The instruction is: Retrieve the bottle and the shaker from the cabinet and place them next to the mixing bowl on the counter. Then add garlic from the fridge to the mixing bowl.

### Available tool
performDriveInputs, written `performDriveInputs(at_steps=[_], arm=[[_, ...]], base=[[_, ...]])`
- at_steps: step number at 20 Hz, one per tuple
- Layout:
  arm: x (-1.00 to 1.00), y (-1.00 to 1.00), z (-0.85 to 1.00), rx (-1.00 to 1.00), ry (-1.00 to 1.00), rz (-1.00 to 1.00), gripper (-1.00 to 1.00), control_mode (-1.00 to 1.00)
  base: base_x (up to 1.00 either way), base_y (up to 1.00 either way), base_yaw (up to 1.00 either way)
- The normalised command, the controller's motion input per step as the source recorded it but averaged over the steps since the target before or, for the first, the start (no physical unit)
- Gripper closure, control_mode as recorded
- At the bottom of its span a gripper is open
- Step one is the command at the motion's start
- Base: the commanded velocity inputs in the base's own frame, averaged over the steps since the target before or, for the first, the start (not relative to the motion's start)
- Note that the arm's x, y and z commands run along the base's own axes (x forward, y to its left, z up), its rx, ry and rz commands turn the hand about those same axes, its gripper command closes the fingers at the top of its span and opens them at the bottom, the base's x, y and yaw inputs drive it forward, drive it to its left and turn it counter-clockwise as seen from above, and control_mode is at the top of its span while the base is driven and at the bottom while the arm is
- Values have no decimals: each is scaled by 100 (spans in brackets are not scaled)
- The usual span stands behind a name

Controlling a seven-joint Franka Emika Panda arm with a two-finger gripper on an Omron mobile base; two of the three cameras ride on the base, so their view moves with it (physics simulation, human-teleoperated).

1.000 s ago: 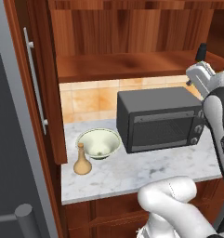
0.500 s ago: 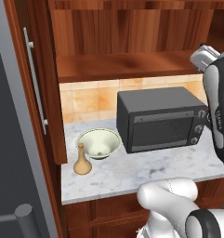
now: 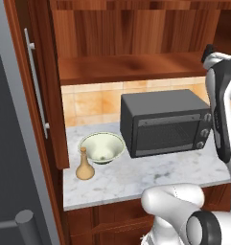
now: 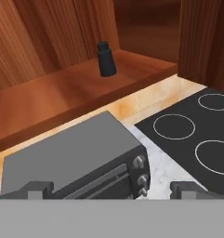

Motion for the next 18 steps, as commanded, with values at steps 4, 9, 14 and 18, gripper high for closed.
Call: performDriveInputs(at_steps=[4, 9, 14, 18], arm=[[37, -17, 0, -3, -1, 1, -100, -100], [60, 0, 1, -2, 0, 3, -100, -100], [31, -28, 4, -9, 0, 5, -100, -100], [17, -40, 0, -9, 0, 3, -100, -100]], base=[[0, 0, 0], [0, 0, 0], [0, 0, 0], [0, 0, 0]])
